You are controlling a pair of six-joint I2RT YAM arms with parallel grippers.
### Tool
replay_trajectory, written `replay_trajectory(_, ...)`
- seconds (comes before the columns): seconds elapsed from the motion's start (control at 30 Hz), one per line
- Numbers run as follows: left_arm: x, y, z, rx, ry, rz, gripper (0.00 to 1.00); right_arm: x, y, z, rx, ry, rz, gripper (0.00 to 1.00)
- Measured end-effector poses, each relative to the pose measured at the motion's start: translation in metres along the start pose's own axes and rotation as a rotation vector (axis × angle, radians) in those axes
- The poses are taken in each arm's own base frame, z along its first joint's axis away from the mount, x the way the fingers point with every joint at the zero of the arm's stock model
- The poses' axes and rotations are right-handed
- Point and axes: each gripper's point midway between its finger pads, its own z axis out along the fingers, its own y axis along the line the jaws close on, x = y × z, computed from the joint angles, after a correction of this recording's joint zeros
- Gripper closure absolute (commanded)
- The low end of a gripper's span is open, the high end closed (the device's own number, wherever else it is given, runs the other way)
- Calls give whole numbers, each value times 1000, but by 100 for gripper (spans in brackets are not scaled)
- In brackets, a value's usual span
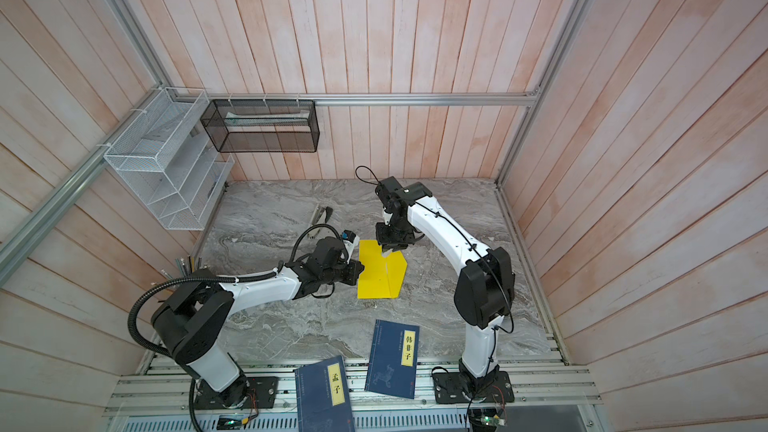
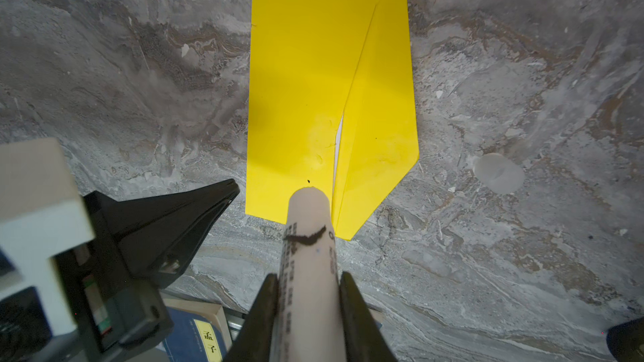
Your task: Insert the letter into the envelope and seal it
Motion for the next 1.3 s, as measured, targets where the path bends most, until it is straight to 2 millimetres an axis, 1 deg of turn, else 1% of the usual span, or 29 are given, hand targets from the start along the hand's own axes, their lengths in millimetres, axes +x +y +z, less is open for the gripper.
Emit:
replay_trajectory(0.2,10,4,12,2,30,-22,100,-2,-1,12,17,12,19,100)
replay_trajectory(0.4,17,9,26,-14,71,-33,100,-3,4,26,22,28,26,100)
replay_trajectory(0.67,15,10,36,-33,112,-42,100,0,6,55,52,85,38,100)
replay_trajectory(0.87,19,13,42,-53,155,-50,100,-4,4,62,78,83,57,100)
replay_trajectory(1.0,26,17,44,-66,184,-57,100,-4,3,64,93,79,62,100)
replay_trajectory(1.3,24,15,47,-59,196,-69,100,-3,10,72,102,77,54,100)
